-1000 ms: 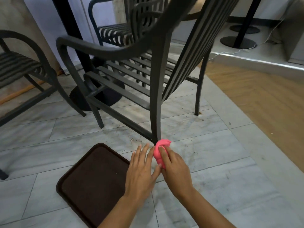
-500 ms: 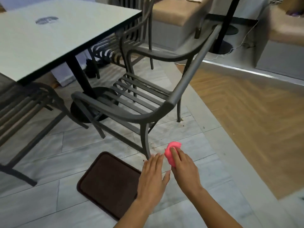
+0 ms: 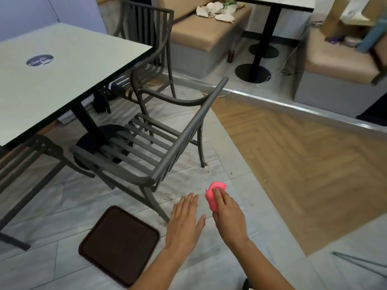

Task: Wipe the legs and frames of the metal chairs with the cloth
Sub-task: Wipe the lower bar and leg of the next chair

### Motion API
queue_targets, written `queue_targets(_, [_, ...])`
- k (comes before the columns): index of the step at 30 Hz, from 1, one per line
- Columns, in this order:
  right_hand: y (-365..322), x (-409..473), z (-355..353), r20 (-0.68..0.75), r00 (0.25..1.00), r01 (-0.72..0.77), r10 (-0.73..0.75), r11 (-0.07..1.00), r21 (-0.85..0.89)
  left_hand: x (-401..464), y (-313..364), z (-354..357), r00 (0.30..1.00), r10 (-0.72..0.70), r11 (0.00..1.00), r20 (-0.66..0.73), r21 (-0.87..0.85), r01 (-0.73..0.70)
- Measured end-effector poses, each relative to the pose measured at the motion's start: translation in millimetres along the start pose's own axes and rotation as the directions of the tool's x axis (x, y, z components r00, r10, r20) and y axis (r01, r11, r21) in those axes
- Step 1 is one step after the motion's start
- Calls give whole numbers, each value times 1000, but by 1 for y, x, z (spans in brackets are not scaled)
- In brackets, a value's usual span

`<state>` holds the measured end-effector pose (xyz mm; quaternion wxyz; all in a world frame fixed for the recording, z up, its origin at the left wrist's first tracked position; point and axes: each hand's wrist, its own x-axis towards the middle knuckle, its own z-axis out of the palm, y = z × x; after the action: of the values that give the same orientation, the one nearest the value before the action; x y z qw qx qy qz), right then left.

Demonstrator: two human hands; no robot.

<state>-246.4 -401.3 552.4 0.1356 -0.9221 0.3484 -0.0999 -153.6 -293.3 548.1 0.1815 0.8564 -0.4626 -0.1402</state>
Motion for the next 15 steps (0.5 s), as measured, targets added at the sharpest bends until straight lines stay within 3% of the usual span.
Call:
queue_targets(6, [85,44,-41,52,993,104,-106,994,24,57,67,17,985,-169,986,-38,-4,169])
queue_targets(15, [182,133,-89,131,961,241,-244,970,45,152,154,35,948,-293,956,-122,-35,291])
